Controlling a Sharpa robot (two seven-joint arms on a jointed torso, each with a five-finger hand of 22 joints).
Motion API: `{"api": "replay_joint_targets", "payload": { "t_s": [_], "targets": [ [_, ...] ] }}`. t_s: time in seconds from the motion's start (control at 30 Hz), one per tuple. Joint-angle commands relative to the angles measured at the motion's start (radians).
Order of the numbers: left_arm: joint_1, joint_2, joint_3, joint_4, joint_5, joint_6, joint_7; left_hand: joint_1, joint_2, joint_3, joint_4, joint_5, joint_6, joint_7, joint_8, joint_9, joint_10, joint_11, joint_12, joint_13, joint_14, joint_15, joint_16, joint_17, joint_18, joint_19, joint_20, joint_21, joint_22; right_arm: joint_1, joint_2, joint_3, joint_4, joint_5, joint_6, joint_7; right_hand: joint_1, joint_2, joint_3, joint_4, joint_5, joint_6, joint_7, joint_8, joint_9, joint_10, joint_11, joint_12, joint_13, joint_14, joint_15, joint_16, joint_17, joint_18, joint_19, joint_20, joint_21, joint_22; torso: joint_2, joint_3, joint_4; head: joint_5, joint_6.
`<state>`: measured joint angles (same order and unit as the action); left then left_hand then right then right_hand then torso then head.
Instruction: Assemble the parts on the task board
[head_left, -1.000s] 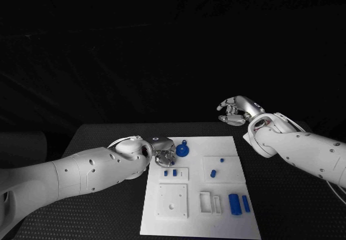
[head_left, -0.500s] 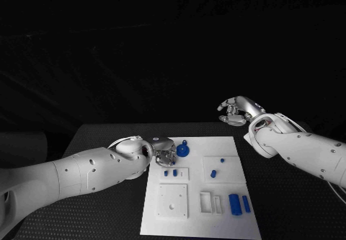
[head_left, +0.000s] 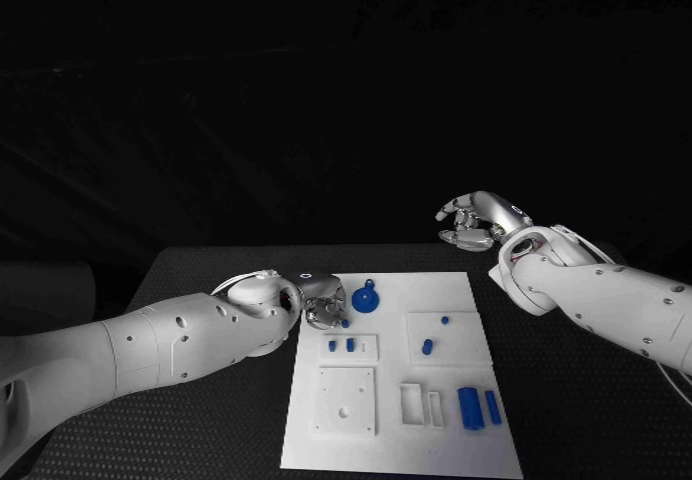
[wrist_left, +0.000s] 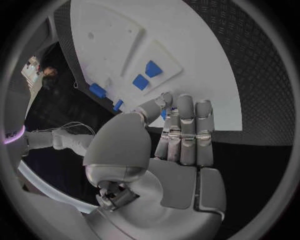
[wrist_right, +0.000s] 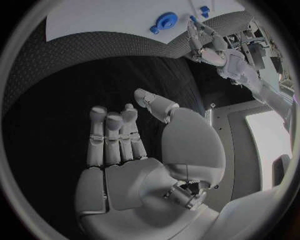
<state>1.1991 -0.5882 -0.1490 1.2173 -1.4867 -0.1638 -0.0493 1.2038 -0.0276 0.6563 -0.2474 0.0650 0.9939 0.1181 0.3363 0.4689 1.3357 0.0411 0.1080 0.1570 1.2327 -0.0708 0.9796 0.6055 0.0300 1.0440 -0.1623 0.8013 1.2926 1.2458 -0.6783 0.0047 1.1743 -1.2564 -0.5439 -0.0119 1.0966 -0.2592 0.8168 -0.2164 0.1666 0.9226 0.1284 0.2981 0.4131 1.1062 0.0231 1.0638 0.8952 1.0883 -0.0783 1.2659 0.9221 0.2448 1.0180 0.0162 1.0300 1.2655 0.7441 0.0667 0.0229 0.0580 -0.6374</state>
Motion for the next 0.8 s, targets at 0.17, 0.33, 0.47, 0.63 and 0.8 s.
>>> {"api": "replay_joint_targets", "payload": {
  "t_s": [0.17, 0.33, 0.47, 0.63, 0.8],
  "targets": [
    [0.0, -0.001, 0.001, 0.003, 0.003, 0.009, -0.009, -0.011, -0.001, 0.008, 0.0, 0.003, -0.004, 0.001, -0.002, 0.0, 0.004, 0.004, 0.002, 0.001, 0.002, 0.005, -0.003, 0.002, 0.058, -0.003, -0.002, -0.005, 0.002, 0.0, -0.001, 0.001, 0.002, -0.001, 0.01, 0.011, -0.01, 0.004, -0.007, 0.0, 0.005, -0.003, 0.007, -0.004, -0.002, -0.007, -0.001, -0.003, -0.002, -0.006, -0.003, -0.001, -0.001, 0.017, -0.005, 0.001, -0.006, 0.001, 0.0, 0.0002, -0.0002, 0.0, -0.002],
    [0.0, 0.0, 0.001, 0.004, 0.013, 0.007, -0.007, -0.011, -0.001, 0.008, -0.001, 0.003, -0.004, 0.001, -0.002, 0.0, 0.004, 0.004, 0.002, 0.001, 0.002, 0.005, -0.003, 0.003, 0.058, -0.003, -0.002, -0.005, 0.002, 0.0, -0.001, 0.001, 0.002, -0.001, 0.01, 0.011, -0.01, 0.004, -0.008, 0.0, 0.005, -0.003, 0.007, -0.004, -0.002, -0.007, -0.001, -0.003, -0.002, -0.006, -0.003, -0.001, -0.001, 0.017, -0.005, 0.001, -0.006, 0.001, 0.0, 0.0003, -0.0002, 0.0, -0.001],
    [0.0, -0.004, 0.001, -0.001, 0.012, -0.003, -0.008, -0.011, -0.001, 0.008, -0.001, 0.003, -0.005, 0.001, -0.003, 0.0, 0.004, 0.004, 0.001, 0.002, 0.002, 0.005, -0.003, 0.003, 0.058, -0.004, -0.002, -0.005, 0.002, 0.0, -0.002, 0.001, 0.001, -0.001, 0.011, 0.01, -0.01, 0.004, -0.008, 0.0, 0.006, -0.003, 0.007, -0.004, -0.002, -0.007, -0.001, -0.002, -0.002, -0.006, -0.003, -0.001, -0.002, 0.017, -0.005, 0.001, -0.006, 0.001, 0.0, 0.0007, -0.0007, 0.0, 0.0],
    [0.0, -0.019, 0.002, -0.005, 0.039, -0.048, 0.004, -0.002, -0.016, 0.012, -0.016, 0.005, -0.038, 0.014, -0.022, -0.005, -0.005, 0.007, -0.008, 0.003, 0.002, 0.007, -0.003, 0.01, 0.06, -0.003, 0.0, -0.005, 0.006, 0.0, -0.004, 0.001, -0.002, 0.005, 0.016, 0.013, -0.01, 0.003, -0.008, 0.0, 0.005, -0.004, 0.007, -0.005, -0.002, -0.007, -0.001, -0.003, -0.002, -0.006, -0.003, -0.001, -0.002, 0.017, -0.006, 0.001, -0.006, 0.001, 0.0, 0.0008, -0.0011, -0.002, 0.002],
    [0.001, -0.047, 0.006, -0.015, 0.129, -0.096, 0.038, -0.001, -0.052, 0.01, -0.026, 0.004, -0.066, 0.026, -0.035, -0.01, -0.038, 0.019, -0.028, 0.0, -0.008, 0.018, -0.011, 0.013, 0.06, -0.009, 0.008, -0.009, 0.009, 0.0, -0.011, 0.001, -0.005, 0.05, 0.066, 0.034, -0.013, -0.004, -0.013, -0.004, 0.0, -0.019, 0.012, -0.012, -0.006, -0.017, 0.004, -0.006, -0.005, -0.015, 0.001, -0.005, -0.005, 0.017, -0.014, 0.004, -0.011, 0.001, -0.002, -0.0001, -0.0019, -0.007, 0.007]
  ]
}}
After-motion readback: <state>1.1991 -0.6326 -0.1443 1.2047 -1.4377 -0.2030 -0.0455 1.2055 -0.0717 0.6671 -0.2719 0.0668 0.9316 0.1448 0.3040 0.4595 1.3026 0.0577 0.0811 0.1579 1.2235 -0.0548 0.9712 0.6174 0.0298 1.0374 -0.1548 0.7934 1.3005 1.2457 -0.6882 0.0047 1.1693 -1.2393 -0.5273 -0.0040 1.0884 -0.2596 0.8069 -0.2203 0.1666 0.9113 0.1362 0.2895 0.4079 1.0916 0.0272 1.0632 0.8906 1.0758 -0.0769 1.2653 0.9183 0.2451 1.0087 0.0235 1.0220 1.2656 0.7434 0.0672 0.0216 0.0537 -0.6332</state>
